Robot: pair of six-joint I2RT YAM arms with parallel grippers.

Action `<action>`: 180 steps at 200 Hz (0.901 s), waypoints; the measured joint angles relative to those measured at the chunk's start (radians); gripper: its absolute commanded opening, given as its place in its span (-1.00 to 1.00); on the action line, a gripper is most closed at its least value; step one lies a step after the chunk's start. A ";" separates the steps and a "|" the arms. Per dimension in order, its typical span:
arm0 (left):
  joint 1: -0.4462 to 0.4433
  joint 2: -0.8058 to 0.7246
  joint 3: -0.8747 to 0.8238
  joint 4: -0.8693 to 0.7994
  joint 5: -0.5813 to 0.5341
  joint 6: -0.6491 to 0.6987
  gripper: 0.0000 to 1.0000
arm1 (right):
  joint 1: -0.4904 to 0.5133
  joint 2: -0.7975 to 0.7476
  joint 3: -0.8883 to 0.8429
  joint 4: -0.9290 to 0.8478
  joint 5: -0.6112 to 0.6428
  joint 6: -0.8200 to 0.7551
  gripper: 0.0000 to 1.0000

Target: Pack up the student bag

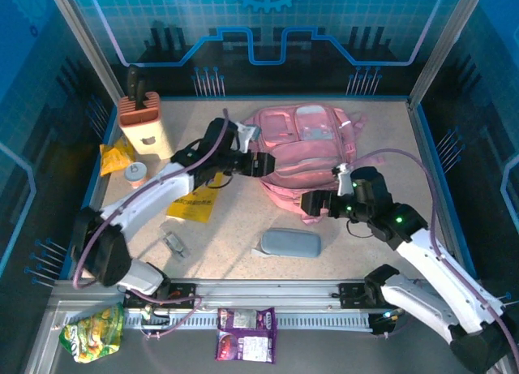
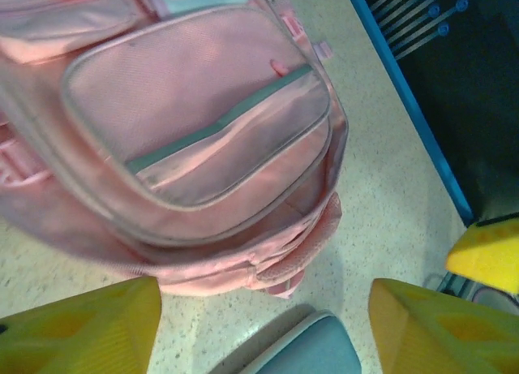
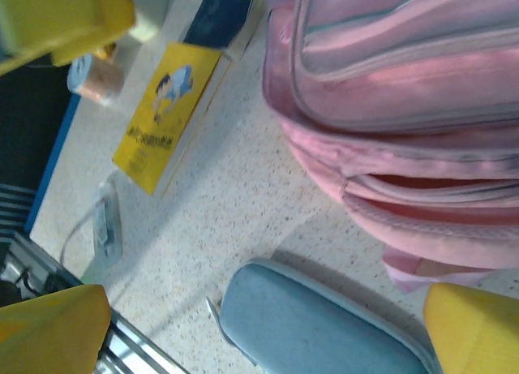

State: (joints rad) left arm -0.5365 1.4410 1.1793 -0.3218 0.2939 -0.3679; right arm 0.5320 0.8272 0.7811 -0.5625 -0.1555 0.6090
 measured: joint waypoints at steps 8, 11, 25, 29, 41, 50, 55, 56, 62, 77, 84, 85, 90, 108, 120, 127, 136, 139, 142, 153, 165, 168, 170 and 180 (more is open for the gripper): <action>0.004 -0.048 -0.042 -0.010 -0.025 -0.009 0.47 | 0.035 0.025 0.000 0.006 0.011 0.000 0.99; 0.006 -0.068 -0.058 -0.019 -0.038 -0.013 0.48 | 0.048 0.035 0.000 0.009 0.014 0.002 0.99; 0.023 -0.130 -0.121 -0.043 -0.086 -0.026 0.51 | 0.104 0.089 0.003 0.017 0.037 0.011 0.99; 0.029 -0.145 -0.138 -0.051 -0.099 -0.028 0.52 | 0.122 0.108 0.007 0.018 0.047 0.016 0.99; 0.060 -0.178 -0.182 -0.094 -0.136 -0.034 0.55 | 0.170 0.169 0.022 0.029 0.066 0.027 0.99; 0.090 -0.192 -0.206 -0.130 -0.165 -0.036 0.59 | 0.206 0.214 0.035 0.039 0.083 0.037 0.99; 0.108 -0.198 -0.218 -0.148 -0.180 -0.037 0.62 | 0.225 0.237 0.041 0.047 0.090 0.039 0.99; 0.111 -0.199 -0.219 -0.150 -0.183 -0.038 0.63 | 0.230 0.243 0.044 0.048 0.093 0.041 0.99; 0.137 -0.206 -0.236 -0.172 -0.204 -0.042 0.70 | 0.253 0.269 0.051 0.060 0.100 0.045 0.99; 0.202 -0.216 -0.269 -0.209 -0.241 -0.049 0.78 | 0.295 0.330 0.071 0.083 0.107 0.063 0.99; 0.238 -0.215 -0.283 -0.223 -0.254 -0.052 0.79 | 0.309 0.359 0.083 0.101 0.107 0.071 0.99; 0.242 -0.215 -0.284 -0.225 -0.255 -0.053 0.79 | 0.311 0.362 0.084 0.102 0.107 0.072 0.99; 0.266 -0.213 -0.292 -0.232 -0.259 -0.053 0.81 | 0.316 0.377 0.090 0.115 0.107 0.076 0.99; 0.347 -0.178 -0.303 -0.239 -0.276 -0.057 0.85 | 0.333 0.427 0.110 0.165 0.108 0.095 0.99; 0.391 -0.124 -0.303 -0.230 -0.282 -0.058 0.87 | 0.338 0.452 0.114 0.194 0.108 0.106 0.99; 0.409 -0.090 -0.303 -0.223 -0.285 -0.057 0.91 | 0.338 0.467 0.118 0.204 0.107 0.114 0.99; 0.431 -0.038 -0.301 -0.216 -0.291 -0.057 0.93 | 0.339 0.485 0.125 0.209 0.108 0.118 0.99; 0.437 -0.020 -0.301 -0.211 -0.291 -0.056 0.93 | 0.339 0.491 0.128 0.212 0.108 0.121 0.99; 0.444 -0.002 -0.299 -0.209 -0.291 -0.056 0.94 | 0.339 0.497 0.130 0.213 0.108 0.121 0.99; 0.466 0.062 -0.290 -0.200 -0.291 -0.056 0.94 | 0.339 0.514 0.143 0.216 0.108 0.124 0.99; 0.486 0.129 -0.268 -0.189 -0.290 -0.053 0.97 | 0.339 0.521 0.152 0.217 0.118 0.124 0.99; 0.491 0.144 -0.262 -0.185 -0.290 -0.052 0.98 | 0.338 0.521 0.154 0.217 0.121 0.124 0.99; 0.494 0.153 -0.257 -0.183 -0.290 -0.052 0.98 | 0.338 0.521 0.156 0.217 0.123 0.125 0.99; 0.504 0.191 -0.236 -0.178 -0.291 -0.049 0.99 | 0.338 0.521 0.159 0.220 0.129 0.126 0.99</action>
State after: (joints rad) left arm -0.0326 1.6318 0.9432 -0.4995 0.0025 -0.4171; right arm 0.8696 1.3487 0.9405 -0.3428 -0.0269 0.7345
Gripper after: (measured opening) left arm 0.989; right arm 0.996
